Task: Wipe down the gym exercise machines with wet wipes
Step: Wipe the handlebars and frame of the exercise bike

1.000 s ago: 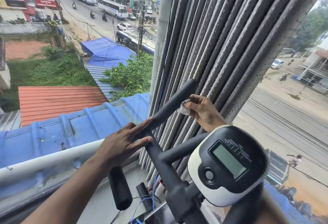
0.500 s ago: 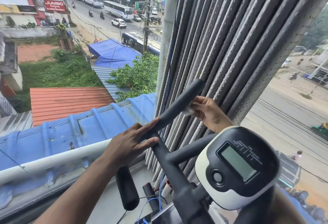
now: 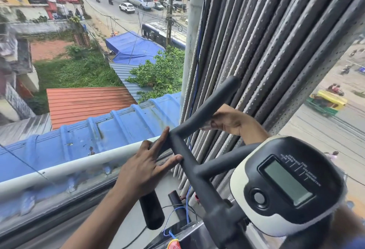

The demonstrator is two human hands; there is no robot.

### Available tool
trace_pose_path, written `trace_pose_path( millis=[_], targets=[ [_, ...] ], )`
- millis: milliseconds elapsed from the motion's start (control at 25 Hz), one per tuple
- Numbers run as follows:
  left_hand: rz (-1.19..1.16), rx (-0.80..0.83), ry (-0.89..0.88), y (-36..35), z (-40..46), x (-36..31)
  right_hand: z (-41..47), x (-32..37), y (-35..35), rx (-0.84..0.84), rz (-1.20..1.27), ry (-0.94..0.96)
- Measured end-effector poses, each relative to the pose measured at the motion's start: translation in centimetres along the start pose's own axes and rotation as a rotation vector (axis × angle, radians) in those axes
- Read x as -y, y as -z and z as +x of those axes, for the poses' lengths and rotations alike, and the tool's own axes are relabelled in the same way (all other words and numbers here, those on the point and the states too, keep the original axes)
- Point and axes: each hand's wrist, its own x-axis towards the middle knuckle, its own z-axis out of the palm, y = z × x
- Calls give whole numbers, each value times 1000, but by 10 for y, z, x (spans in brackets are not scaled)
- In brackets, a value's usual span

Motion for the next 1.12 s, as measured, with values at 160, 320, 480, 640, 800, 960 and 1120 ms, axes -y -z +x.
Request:
trace_pose_path(
  millis=[160, 320, 480, 640, 800, 960, 1120],
  targets=[
    [-8, -3, 24, 0, 1, 2, -11, 17, 44, -36, 259, 105],
    [-23, 3, 29, -2, 2, 2, 5, 9, 37, 96, 166, 161],
    [-25, 8, 42, -2, 2, -2, 34, 6, 26, 302, 23, 155],
    [-25, -10, 50, 1, 1, 0, 57, -13, 7, 412, -27, 93],
    [-36, -17, 69, 0, 1, -1, 58, -39, -3, 307, 56, 133],
    [-45, -21, 82, 1, 0, -3, 46, -29, 21, 287, 301, 301],
    [-53, -33, 85, 0, 0, -1, 48, -23, 12, 269, 265, 285]
  ],
)
